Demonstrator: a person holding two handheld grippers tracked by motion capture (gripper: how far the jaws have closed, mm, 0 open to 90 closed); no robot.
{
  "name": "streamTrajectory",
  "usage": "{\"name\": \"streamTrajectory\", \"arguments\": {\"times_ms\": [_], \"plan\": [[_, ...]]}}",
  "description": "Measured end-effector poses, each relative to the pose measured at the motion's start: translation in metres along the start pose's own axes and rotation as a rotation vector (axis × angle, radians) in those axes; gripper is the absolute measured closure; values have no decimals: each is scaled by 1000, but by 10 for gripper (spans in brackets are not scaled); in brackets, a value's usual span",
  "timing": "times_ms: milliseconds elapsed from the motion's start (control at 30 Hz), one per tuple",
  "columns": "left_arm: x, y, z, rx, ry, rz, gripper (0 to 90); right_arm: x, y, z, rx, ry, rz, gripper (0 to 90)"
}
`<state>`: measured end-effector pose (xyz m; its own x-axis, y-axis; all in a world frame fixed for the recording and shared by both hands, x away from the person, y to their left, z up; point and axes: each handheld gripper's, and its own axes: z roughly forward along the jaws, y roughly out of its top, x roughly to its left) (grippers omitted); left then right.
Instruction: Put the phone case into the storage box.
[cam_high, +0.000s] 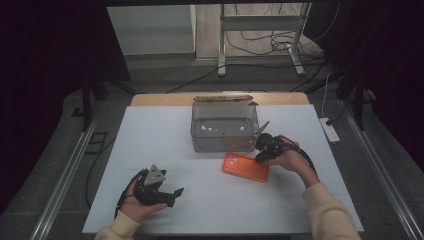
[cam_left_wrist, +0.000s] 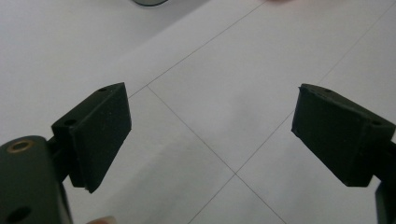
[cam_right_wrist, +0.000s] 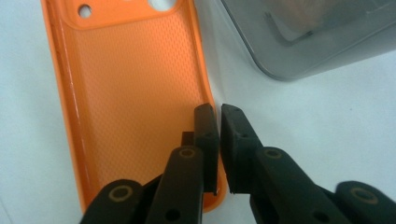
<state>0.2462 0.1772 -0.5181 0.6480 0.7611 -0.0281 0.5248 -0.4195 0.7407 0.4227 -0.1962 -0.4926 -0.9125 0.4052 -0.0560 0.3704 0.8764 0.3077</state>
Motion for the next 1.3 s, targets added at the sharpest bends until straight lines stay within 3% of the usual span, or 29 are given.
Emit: {"name": "streamTrajectory", "arguments": {"times_ms": [700,1300], "plan": [[1,-1,-1,-2,6,-1,121,2,-2,-2,-6,-7,-67,877],[2,-2,-2,-4,8,-5,121,4,-4,-15,-45,-19,-90,884]]}}
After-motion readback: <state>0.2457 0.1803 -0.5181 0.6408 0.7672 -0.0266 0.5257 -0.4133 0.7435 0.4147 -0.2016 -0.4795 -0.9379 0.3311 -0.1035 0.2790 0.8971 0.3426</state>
